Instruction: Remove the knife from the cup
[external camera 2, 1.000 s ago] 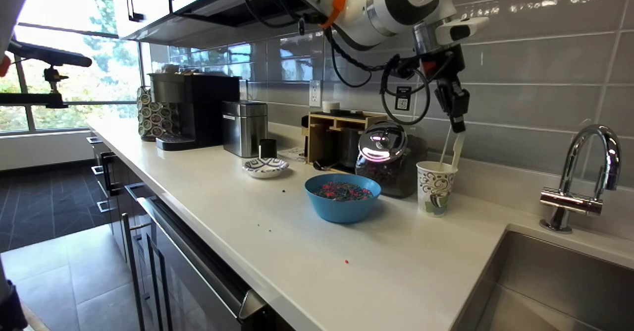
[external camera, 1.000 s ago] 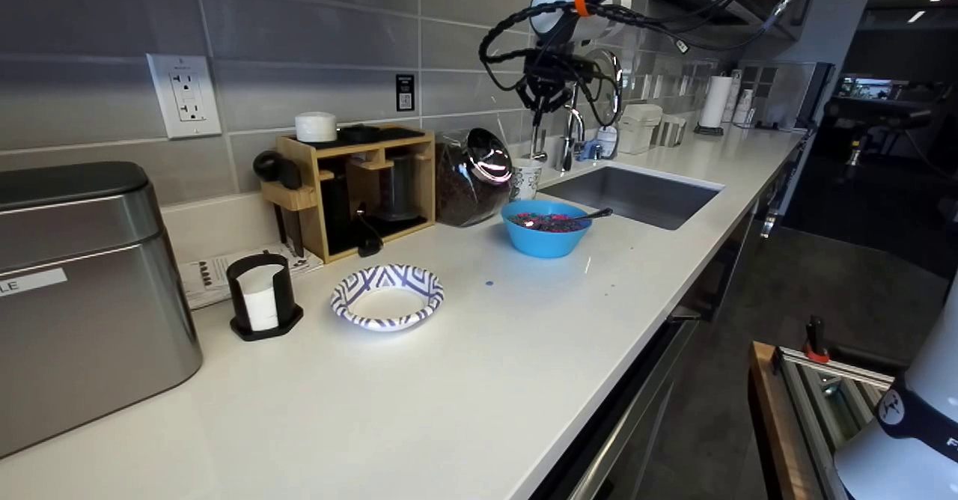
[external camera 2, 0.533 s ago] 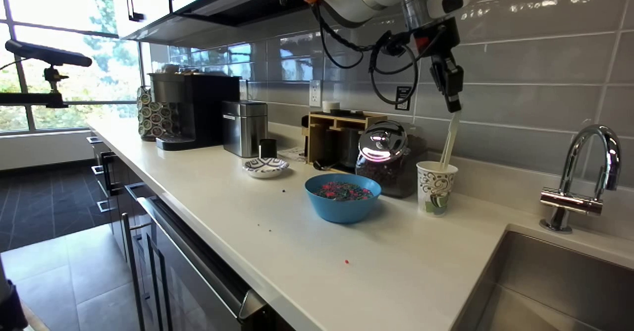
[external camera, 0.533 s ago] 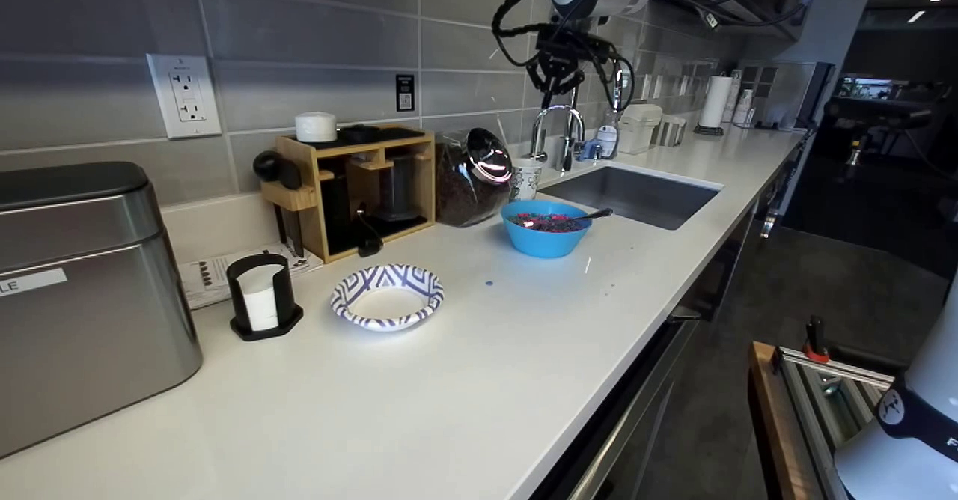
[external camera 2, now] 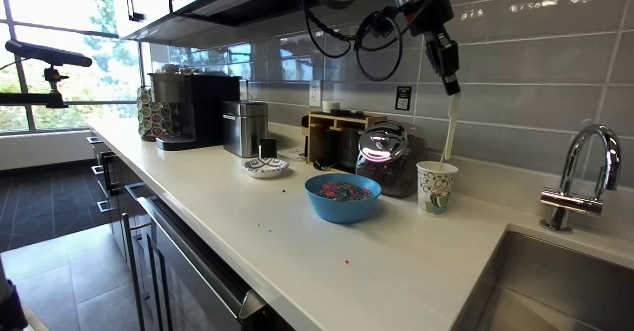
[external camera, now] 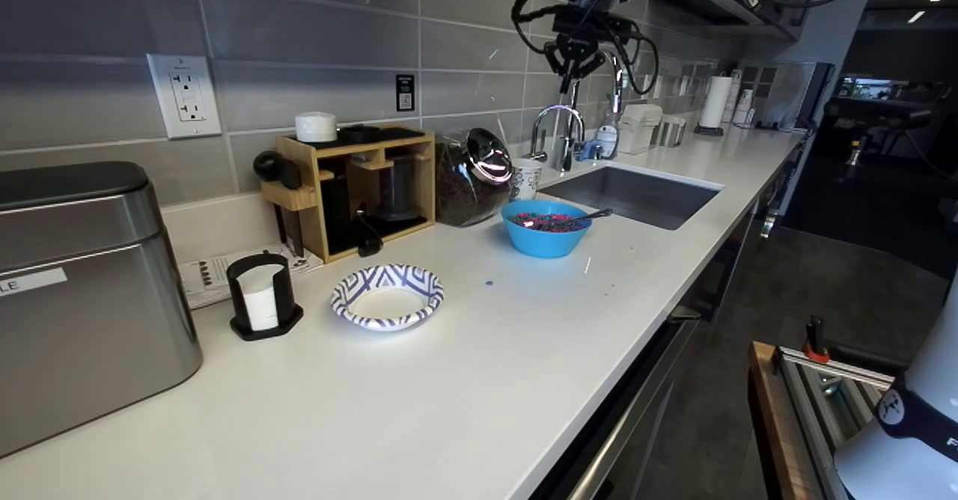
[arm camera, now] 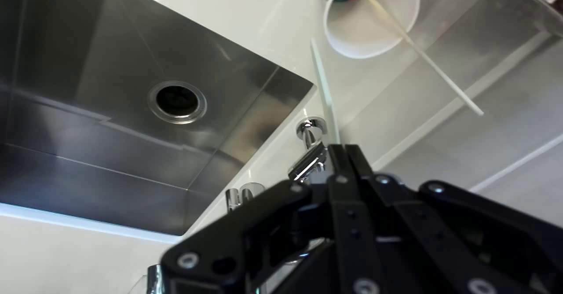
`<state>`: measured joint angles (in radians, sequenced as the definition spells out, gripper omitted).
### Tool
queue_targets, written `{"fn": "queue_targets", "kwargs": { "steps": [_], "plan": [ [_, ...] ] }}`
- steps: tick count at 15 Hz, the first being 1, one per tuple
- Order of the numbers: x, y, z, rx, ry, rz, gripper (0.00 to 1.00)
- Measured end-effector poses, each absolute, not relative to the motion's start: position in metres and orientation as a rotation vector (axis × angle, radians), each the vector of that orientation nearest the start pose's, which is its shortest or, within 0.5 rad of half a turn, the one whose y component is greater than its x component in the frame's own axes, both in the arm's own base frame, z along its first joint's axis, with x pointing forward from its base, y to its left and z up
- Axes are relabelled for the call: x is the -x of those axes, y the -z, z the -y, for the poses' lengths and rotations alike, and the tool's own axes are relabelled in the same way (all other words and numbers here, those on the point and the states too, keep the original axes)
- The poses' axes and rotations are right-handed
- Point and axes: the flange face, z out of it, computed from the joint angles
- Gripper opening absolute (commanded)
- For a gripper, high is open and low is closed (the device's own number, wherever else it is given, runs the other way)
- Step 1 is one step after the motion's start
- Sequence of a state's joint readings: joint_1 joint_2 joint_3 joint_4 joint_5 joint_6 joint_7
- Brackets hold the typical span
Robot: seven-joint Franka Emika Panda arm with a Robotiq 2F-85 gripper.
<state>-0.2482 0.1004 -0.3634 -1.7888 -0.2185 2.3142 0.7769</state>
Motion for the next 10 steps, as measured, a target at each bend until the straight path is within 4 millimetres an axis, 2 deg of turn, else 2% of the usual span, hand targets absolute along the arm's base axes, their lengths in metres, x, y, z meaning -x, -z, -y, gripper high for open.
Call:
{"fn": "queue_targets", "kwargs": {
  "steps": [5,10],
  "plan": [
    [-0.492,-0.525,0.35,2.7,0.417,-2.018,0.0],
    [-0.481,-0.484,0.345,2.761,0.025,-2.088,0.0]
  ]
}}
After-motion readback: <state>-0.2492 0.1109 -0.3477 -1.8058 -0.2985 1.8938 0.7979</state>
